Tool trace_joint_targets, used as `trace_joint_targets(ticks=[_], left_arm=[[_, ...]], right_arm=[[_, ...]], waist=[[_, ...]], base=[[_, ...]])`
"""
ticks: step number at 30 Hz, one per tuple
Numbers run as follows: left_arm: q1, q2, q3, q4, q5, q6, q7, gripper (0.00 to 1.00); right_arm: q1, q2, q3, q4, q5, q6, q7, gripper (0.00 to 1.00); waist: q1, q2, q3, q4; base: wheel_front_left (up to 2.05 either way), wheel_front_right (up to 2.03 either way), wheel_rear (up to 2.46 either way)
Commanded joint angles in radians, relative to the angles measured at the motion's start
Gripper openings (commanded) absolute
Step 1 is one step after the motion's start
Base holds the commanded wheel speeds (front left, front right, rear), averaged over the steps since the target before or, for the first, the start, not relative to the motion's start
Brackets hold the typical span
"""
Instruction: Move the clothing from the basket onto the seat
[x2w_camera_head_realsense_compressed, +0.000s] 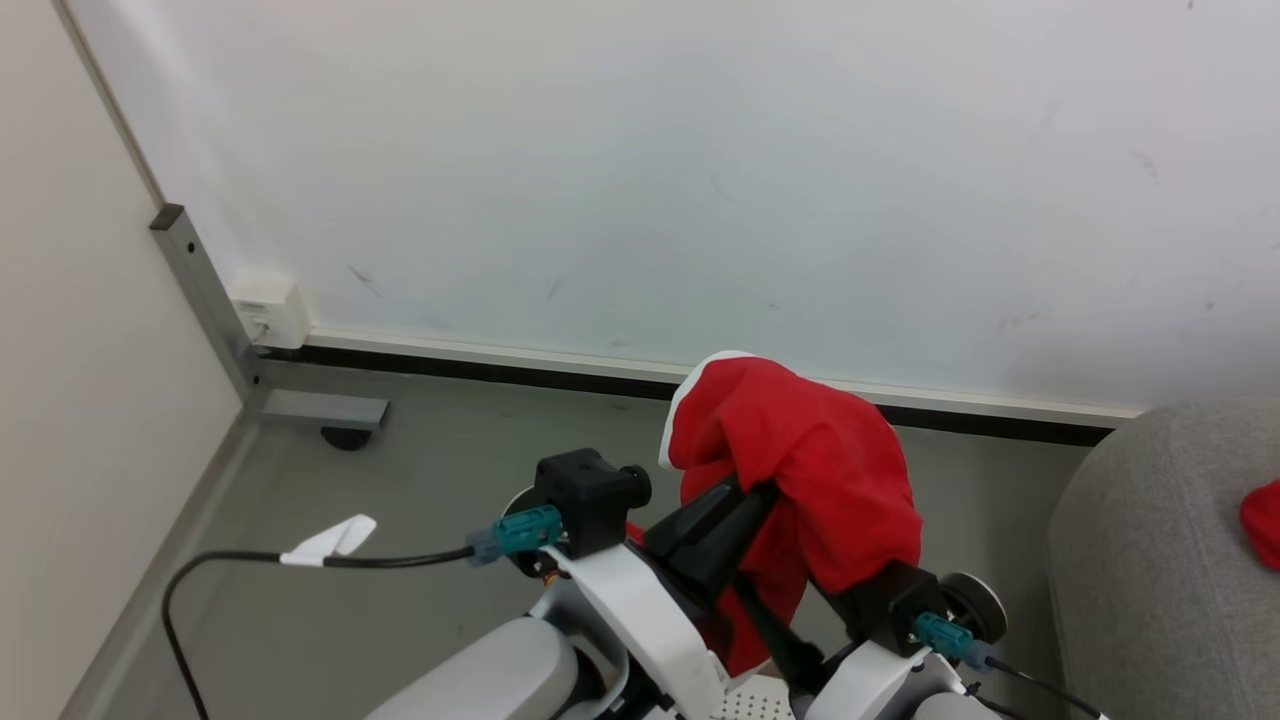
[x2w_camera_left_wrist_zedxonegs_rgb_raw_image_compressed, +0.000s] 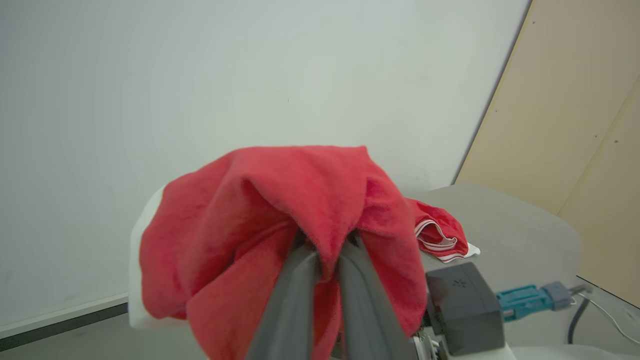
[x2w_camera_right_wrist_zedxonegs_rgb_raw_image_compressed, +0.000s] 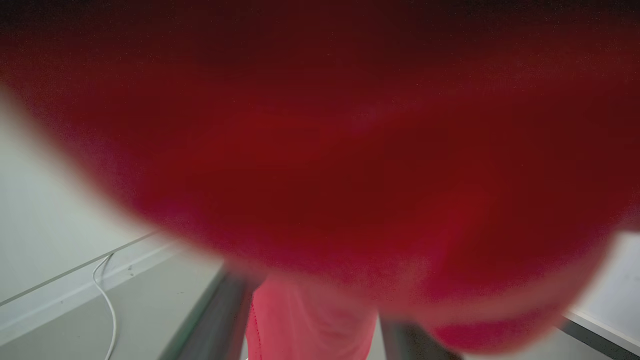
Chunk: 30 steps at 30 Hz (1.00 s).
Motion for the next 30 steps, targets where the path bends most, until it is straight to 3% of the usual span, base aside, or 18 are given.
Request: trace_joint_targets(ticks=[1,30], left_arm=[[0.014,0.001,0.004,-0.003,-0.014,0.002,-0.002,0.00],[0.016,0.041,0.033,0.043,-0.031,0.021,-0.029,0.00]], right_arm=[[-0.016,0.003,-0.001,0.001,0.012,-0.003,-0.007,0.00],[0.072,-0.011,-0.073,-0.125,0.006,-0.003,-0.006,0.00]], waist=[[0.0000,0.0000,0.000,0.006],[0.0000,0.0000,0.015,-0.023]], base=[[0.00,0.00,0.00],[0.00,0.00,0.00]])
